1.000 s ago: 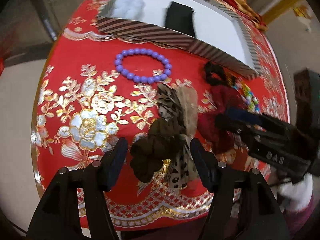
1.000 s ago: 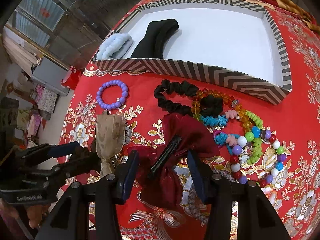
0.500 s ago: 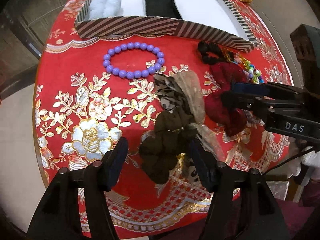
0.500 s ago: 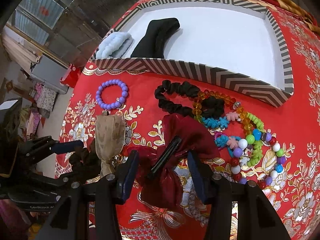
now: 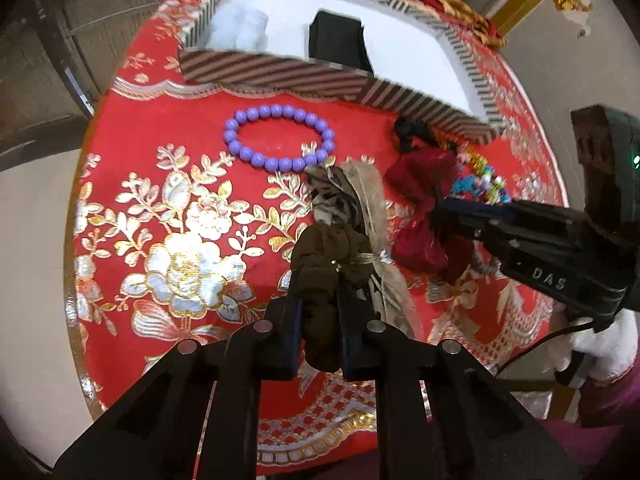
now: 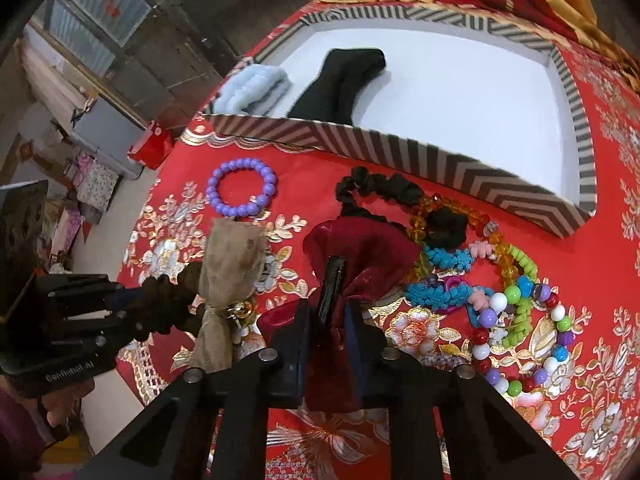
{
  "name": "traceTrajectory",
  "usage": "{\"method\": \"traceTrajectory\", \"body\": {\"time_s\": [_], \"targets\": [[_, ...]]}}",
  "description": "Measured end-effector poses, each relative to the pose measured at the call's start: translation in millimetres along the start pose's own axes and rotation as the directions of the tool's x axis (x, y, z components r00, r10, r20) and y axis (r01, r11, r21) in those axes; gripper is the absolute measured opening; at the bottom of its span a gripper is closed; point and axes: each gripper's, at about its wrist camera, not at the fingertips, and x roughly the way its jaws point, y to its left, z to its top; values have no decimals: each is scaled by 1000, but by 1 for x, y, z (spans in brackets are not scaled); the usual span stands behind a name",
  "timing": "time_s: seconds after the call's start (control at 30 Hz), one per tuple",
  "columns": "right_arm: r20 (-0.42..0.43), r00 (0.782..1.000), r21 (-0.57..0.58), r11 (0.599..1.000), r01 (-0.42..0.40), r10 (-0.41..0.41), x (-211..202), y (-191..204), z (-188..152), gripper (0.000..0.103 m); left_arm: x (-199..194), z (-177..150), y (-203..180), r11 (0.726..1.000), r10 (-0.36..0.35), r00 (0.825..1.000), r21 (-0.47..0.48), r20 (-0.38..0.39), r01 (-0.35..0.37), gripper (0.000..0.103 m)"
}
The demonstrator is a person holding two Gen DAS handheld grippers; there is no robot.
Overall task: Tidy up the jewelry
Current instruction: 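Carry both items into the white tray beside the black stand and open both tools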
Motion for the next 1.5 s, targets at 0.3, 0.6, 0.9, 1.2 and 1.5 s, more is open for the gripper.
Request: {"method": "traceTrajectory", "body": {"time_s": [0.3, 0.6, 0.9, 1.2, 1.5], "targets": [[83, 995, -20, 999, -48, 49, -41, 13, 8, 14, -54, 13, -7, 999, -37, 993, -10, 110, 38, 13], [173, 982, -16, 997, -72, 74, -77, 12, 30, 14, -93, 51, -22, 1000, -21, 979, 12, 203, 19, 13], [217, 975, 21, 999, -45, 39, -84, -11, 74, 14, -96, 109, -29, 998, 39, 966, 41, 257, -52, 13], [220, 975, 68, 997, -35, 19, -64, -38, 136, 14, -72, 180, -22, 994, 89, 957, 29, 276, -101, 13], [188, 982, 106, 994, -10, -10, -17, -54, 205, 14, -31, 251, 3, 994, 110, 965, -6, 238, -112, 13]]}}
